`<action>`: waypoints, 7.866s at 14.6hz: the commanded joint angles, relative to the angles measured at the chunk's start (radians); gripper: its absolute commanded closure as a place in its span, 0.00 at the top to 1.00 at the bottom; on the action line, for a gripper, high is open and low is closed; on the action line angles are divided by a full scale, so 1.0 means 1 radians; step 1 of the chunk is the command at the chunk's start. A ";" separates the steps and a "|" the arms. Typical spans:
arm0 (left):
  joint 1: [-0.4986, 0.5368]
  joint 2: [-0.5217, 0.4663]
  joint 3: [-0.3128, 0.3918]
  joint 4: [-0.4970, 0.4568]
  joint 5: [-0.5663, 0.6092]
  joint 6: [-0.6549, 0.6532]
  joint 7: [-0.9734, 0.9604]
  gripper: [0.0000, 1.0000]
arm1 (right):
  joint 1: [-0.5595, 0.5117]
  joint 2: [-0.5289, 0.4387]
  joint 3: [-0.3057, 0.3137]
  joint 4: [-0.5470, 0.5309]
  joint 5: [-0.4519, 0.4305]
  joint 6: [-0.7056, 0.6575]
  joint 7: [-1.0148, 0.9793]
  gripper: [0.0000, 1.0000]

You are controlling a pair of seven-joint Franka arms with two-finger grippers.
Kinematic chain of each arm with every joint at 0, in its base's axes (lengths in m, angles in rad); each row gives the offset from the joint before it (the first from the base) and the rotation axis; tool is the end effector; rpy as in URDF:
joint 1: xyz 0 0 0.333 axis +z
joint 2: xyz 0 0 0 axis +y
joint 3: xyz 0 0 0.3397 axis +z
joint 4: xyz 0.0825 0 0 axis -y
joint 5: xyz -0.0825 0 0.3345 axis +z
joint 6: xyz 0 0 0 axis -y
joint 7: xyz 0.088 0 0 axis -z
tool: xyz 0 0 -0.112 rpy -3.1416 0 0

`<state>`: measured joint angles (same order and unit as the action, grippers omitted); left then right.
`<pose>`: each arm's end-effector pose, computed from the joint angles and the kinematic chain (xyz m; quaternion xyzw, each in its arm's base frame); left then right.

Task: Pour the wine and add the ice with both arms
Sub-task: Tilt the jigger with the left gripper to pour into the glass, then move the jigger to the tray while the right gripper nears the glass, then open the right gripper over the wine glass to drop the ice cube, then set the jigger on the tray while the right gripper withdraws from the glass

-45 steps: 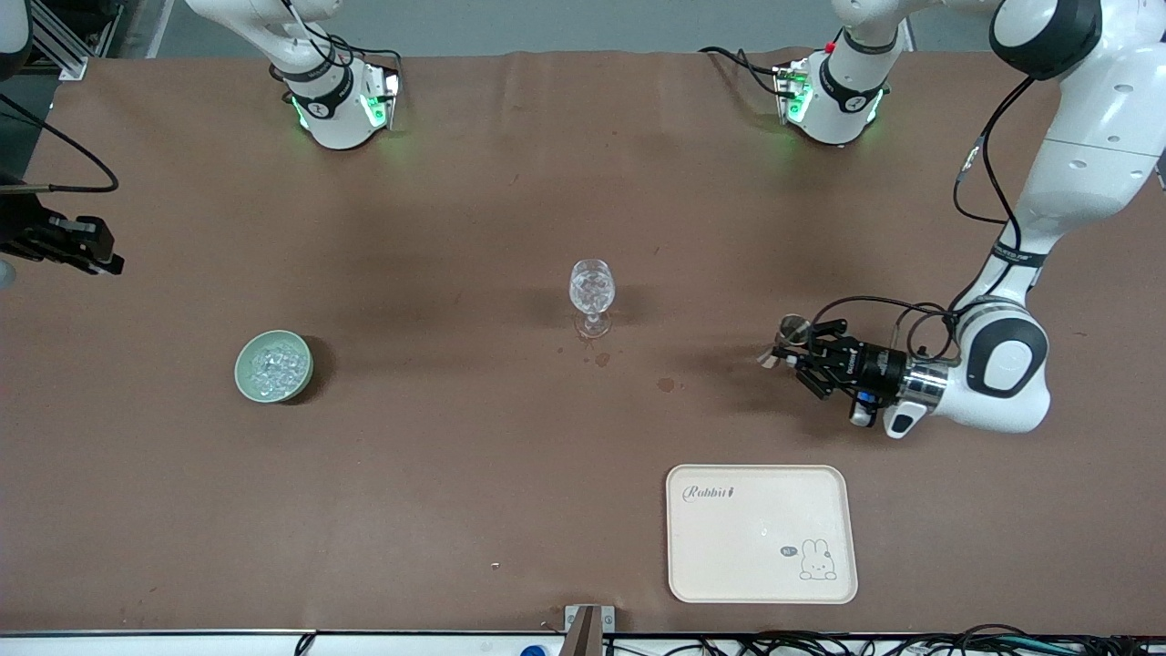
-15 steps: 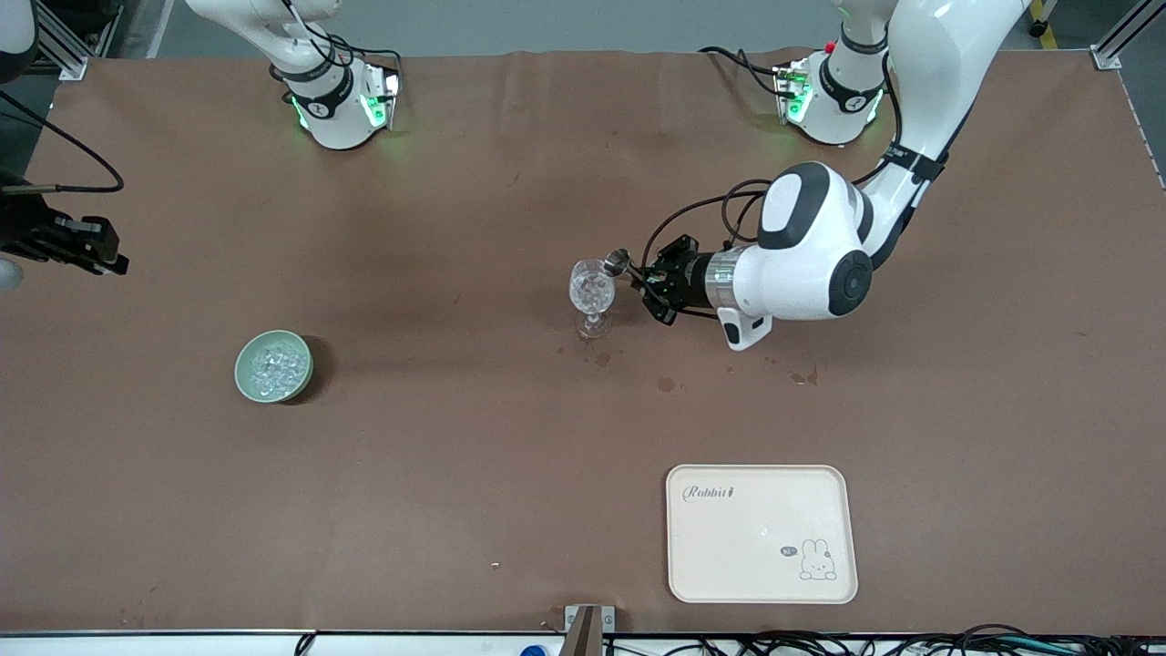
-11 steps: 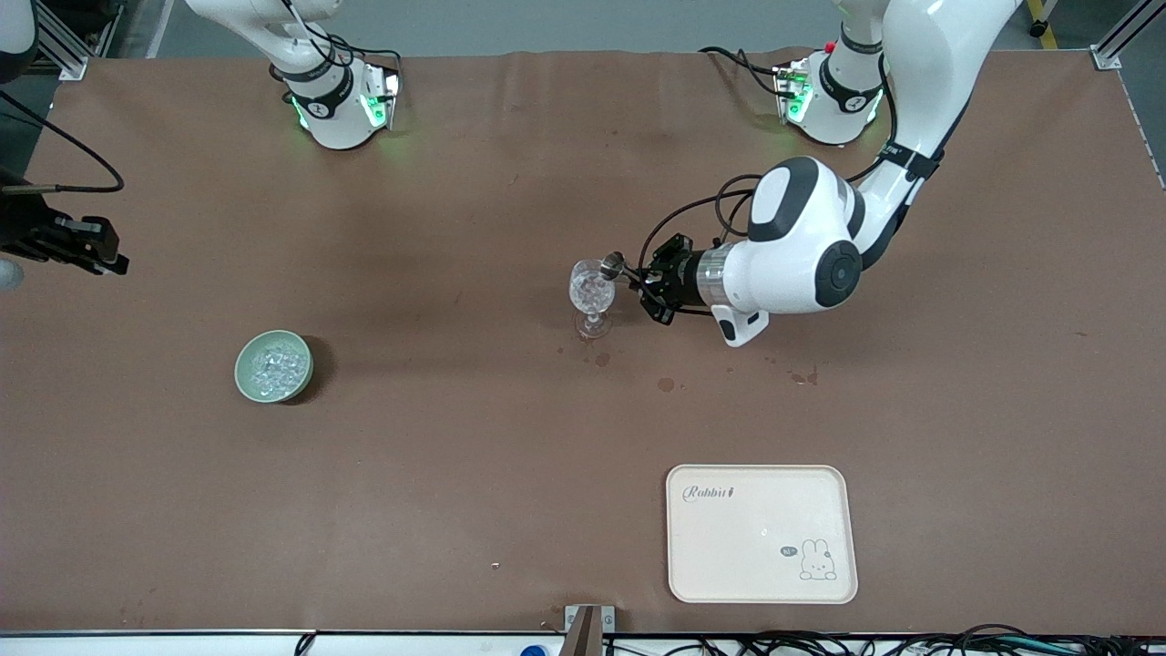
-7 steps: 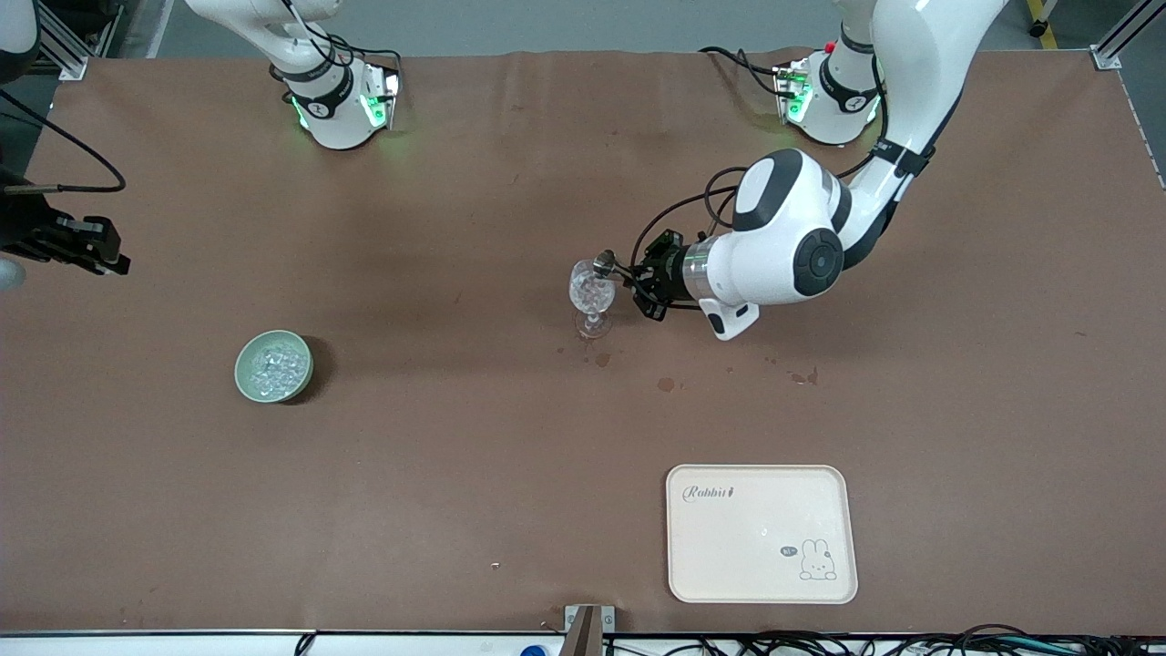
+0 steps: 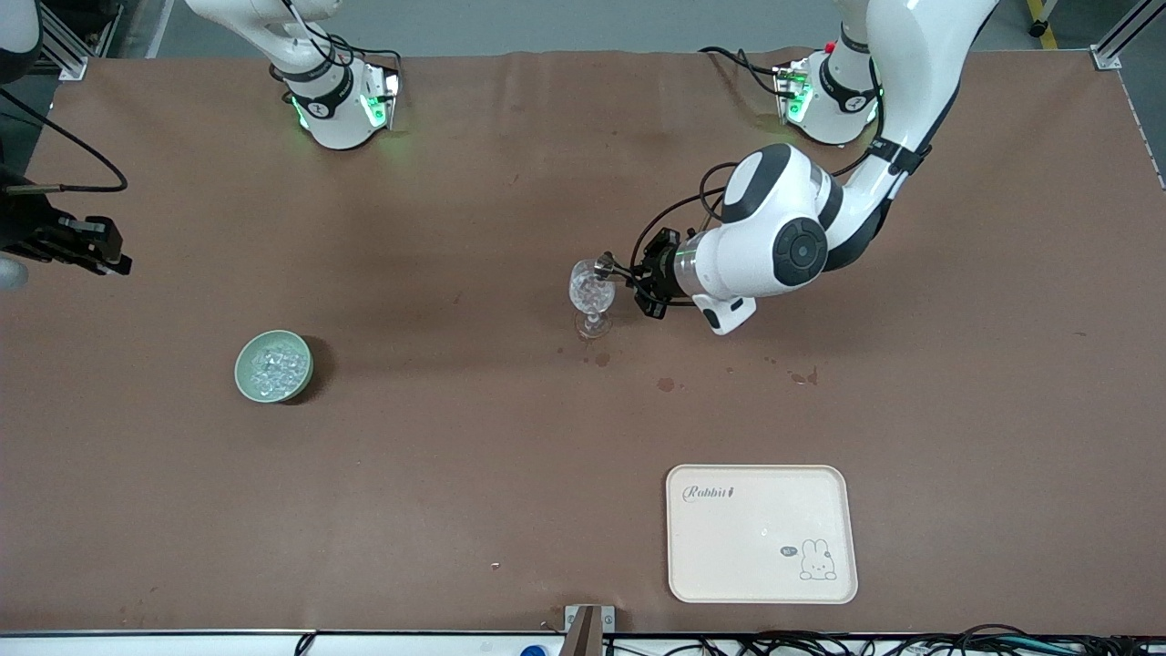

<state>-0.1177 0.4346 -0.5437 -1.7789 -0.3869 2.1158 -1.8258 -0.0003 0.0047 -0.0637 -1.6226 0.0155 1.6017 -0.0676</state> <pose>0.4946 -0.3601 0.3922 0.7316 0.6257 -0.2634 0.0622 0.5069 -0.0307 0.6216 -0.9999 -0.0015 0.0123 0.0084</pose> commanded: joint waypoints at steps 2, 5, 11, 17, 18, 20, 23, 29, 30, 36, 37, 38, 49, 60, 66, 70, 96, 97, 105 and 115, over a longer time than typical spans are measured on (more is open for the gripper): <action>-0.013 -0.027 0.004 -0.001 0.022 0.001 -0.056 0.00 | 0.019 -0.020 0.001 -0.025 0.001 0.006 0.008 0.06; -0.025 -0.025 0.002 0.012 0.091 0.001 -0.127 0.00 | 0.029 -0.020 0.001 -0.025 0.001 0.007 0.025 0.06; -0.046 -0.025 0.004 0.021 0.108 -0.005 -0.171 0.00 | 0.037 -0.020 -0.001 -0.025 0.001 0.004 0.029 0.06; -0.076 -0.020 0.004 0.021 0.217 -0.013 -0.260 0.00 | 0.034 -0.020 -0.001 -0.025 0.003 0.004 0.029 0.06; -0.079 -0.020 0.004 0.021 0.223 -0.014 -0.268 0.00 | 0.034 -0.020 -0.001 -0.026 0.001 0.004 0.029 0.06; -0.089 -0.019 0.004 0.022 0.259 -0.014 -0.296 0.00 | 0.033 -0.020 -0.001 -0.026 0.001 0.004 0.029 0.06; -0.095 -0.020 0.004 0.025 0.286 -0.046 -0.312 0.00 | 0.034 -0.020 -0.001 -0.026 0.003 0.001 0.029 0.06; -0.073 -0.011 0.004 0.064 0.297 -0.085 -0.316 0.00 | 0.036 -0.020 -0.001 -0.026 0.001 0.003 0.029 0.07; -0.073 -0.005 0.004 0.065 0.275 -0.085 -0.308 0.00 | 0.036 -0.020 -0.001 -0.026 0.003 0.003 0.029 0.07; -0.022 -0.004 0.005 0.082 0.011 -0.085 -0.139 0.00 | 0.037 -0.020 -0.001 -0.026 0.001 0.004 0.029 0.07; -0.014 -0.002 0.005 0.090 -0.016 -0.085 -0.119 0.00 | 0.037 -0.020 -0.001 -0.026 0.001 0.004 0.029 0.07; 0.010 -0.001 0.007 0.098 -0.047 -0.085 -0.090 0.00 | 0.037 -0.020 -0.001 -0.026 0.001 0.004 0.029 0.07; 0.280 0.300 0.010 0.395 -0.357 -0.071 0.310 0.00 | 0.178 0.004 0.002 -0.025 0.001 0.043 0.237 0.07; 0.411 0.573 0.068 0.552 -0.721 0.003 0.720 0.00 | 0.614 0.316 0.002 0.144 0.003 0.185 0.823 0.05; 0.414 0.644 0.123 0.598 -0.757 0.013 0.769 0.01 | 0.767 0.408 0.004 0.152 0.015 0.355 0.968 0.05; 0.412 0.682 0.137 0.610 -0.793 0.045 0.839 0.01 | 0.838 0.448 0.002 0.152 0.055 0.377 1.026 0.05; 0.414 0.744 0.149 0.601 -0.837 0.049 1.002 0.36 | 0.830 0.422 -0.024 0.147 0.023 0.347 1.004 0.96; 0.415 0.739 0.157 0.601 -0.828 0.049 1.002 0.40 | 0.798 0.390 -0.025 0.141 0.014 0.328 0.956 0.96; 0.470 0.656 0.162 0.573 -0.546 -0.062 0.990 1.00 | 0.424 0.186 -0.031 0.058 -0.014 0.202 0.611 0.96; 0.503 0.399 0.153 0.579 0.001 -0.307 0.991 1.00 | 0.077 0.103 -0.030 0.032 -0.022 0.107 0.272 0.97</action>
<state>0.3881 0.9145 -0.3930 -1.1715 -0.4713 1.8590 -0.8312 0.1291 0.1487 -0.1166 -1.5527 0.0009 1.7187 0.2535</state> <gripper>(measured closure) 0.000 0.035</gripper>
